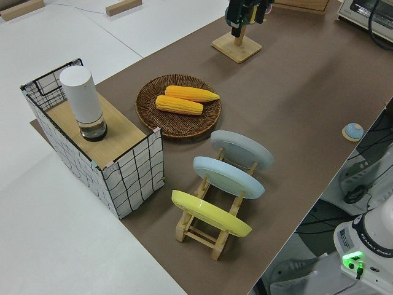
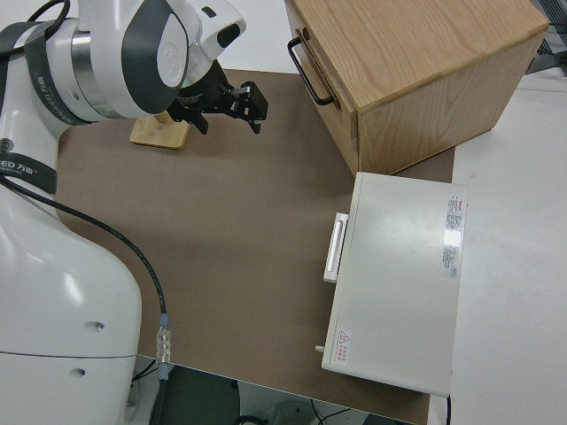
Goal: Slide drawer open with right arm
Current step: 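Reach the right gripper up to the black drawer handle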
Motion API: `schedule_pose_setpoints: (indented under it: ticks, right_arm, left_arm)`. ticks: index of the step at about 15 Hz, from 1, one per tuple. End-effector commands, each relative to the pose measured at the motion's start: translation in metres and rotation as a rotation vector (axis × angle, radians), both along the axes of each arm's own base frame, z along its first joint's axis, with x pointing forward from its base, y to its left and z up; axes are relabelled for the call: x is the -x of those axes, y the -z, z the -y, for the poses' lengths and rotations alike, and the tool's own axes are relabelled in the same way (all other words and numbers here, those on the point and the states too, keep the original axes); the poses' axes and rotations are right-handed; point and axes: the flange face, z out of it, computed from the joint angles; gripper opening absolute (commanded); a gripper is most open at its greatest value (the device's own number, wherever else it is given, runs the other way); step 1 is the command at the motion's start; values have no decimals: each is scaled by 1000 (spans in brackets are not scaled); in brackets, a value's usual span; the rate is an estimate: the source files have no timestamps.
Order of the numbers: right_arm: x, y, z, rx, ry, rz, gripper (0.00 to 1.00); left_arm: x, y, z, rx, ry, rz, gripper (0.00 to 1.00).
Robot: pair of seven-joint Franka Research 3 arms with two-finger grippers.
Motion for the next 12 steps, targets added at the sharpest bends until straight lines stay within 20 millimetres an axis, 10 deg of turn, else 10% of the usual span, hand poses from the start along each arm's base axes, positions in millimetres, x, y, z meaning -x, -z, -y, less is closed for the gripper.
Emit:
schedule_pose_setpoints:
  ticks: [1, 12]
  right_arm:
    - [3, -6, -15, 90, -46, 3, 987]
    - [22, -2, -108, 471, -106, 101, 987]
  left_arm:
    - [3, -6, 2, -19, -5, -3, 993]
    - [3, -5, 2, -18, -5, -4, 993]
